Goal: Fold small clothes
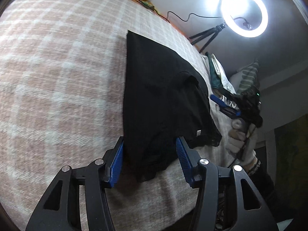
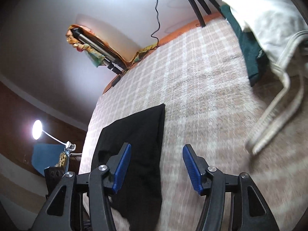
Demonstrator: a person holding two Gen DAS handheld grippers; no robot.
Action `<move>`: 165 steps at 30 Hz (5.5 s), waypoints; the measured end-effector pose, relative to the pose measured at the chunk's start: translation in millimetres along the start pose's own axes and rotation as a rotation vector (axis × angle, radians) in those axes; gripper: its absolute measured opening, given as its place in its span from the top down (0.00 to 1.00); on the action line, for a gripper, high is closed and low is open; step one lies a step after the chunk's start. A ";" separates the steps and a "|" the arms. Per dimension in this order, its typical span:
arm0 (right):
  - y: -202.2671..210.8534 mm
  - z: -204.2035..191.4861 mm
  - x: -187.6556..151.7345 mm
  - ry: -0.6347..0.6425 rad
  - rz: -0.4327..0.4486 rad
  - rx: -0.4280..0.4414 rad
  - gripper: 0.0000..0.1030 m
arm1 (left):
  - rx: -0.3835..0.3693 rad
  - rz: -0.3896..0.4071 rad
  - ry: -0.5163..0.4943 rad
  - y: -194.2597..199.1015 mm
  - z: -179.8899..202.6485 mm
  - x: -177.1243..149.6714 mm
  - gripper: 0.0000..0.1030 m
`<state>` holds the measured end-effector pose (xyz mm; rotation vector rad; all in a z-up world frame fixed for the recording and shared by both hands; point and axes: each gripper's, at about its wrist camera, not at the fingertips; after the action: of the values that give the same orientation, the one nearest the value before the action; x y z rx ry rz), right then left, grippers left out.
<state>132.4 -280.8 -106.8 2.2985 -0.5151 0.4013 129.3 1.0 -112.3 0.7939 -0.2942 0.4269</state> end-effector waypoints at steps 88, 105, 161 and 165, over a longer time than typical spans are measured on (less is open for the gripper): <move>214.8 17.5 207.6 0.351 0.395 -0.294 0.98 | -0.224 0.154 -0.558 -191.2 308.6 72.9 0.94; 195.9 130.1 254.0 0.324 0.296 -0.540 0.86 | -0.165 0.037 -0.636 -273.8 331.4 64.5 0.88; 252.3 -24.1 61.8 0.362 0.510 -0.642 0.00 | 0.025 0.262 -0.676 -65.8 310.7 -19.5 0.17; 249.9 -25.9 47.7 0.360 0.519 -0.653 0.00 | 0.052 0.299 -0.700 -56.1 304.4 -27.8 0.16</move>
<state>52.2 -436.2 79.8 1.4114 -0.9011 0.7501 102.6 -265.9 44.8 0.9372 -1.0669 0.4253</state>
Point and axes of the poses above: each gripper's, at about its wrist camera, not at the fingertips, and y roughly against the way its jaws point, z to its right, x to its top, and after that the axes turned 10 degrees about z, right-handed
